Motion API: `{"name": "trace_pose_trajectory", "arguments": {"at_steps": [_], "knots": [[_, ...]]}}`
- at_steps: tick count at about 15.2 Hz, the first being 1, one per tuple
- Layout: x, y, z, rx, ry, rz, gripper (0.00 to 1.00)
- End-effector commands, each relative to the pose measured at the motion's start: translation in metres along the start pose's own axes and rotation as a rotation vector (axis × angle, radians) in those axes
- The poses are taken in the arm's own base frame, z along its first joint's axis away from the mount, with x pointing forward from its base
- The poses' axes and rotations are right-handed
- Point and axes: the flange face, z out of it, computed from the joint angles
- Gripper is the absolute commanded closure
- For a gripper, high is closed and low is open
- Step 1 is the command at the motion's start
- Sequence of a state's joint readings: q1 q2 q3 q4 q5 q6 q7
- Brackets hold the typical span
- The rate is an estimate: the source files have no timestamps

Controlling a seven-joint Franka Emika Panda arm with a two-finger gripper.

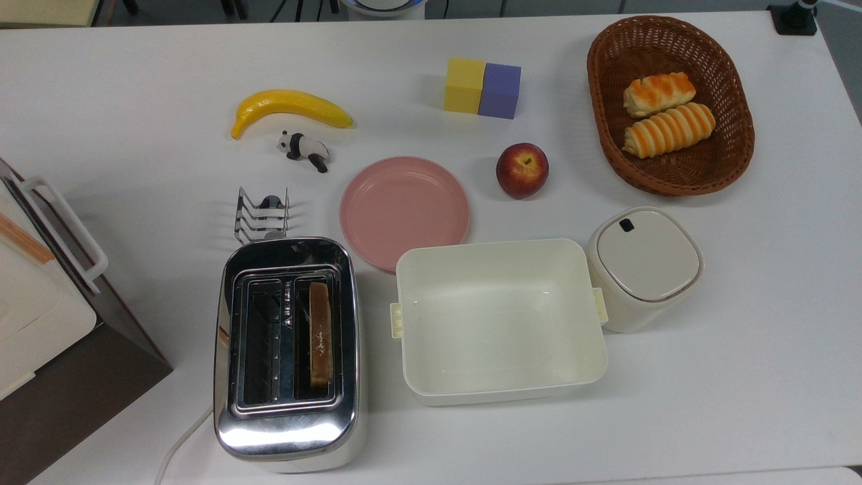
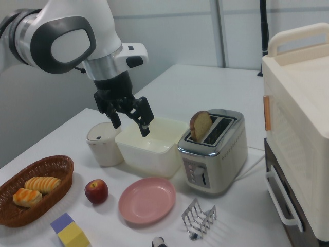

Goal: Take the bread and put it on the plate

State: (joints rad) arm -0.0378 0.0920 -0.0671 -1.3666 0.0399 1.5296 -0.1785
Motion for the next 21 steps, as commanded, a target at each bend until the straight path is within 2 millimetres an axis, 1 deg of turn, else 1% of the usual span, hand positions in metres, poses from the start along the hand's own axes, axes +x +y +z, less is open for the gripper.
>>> {"name": "trace_pose_trajectory", "arguments": {"at_steps": [1,3,4,7,10,12,13,16,19,21], "knots": [[-0.001,0.000,0.000,0.019,0.013,-0.008,0.00],[0.012,0.002,-0.001,0.002,0.090,-0.005,0.00],[0.023,0.005,0.010,-0.005,0.102,-0.004,0.00],[0.045,0.012,0.035,-0.030,0.138,-0.002,0.00],[0.072,0.018,0.067,-0.062,0.190,-0.008,0.00],[0.088,0.022,0.087,-0.088,0.226,-0.038,0.00],[0.095,0.023,0.094,-0.097,0.252,-0.056,0.00],[0.107,0.028,0.114,-0.125,0.278,-0.077,0.00],[0.123,0.030,0.131,-0.180,0.343,-0.107,0.00],[0.134,0.030,0.148,-0.205,0.377,-0.126,0.00]]}}
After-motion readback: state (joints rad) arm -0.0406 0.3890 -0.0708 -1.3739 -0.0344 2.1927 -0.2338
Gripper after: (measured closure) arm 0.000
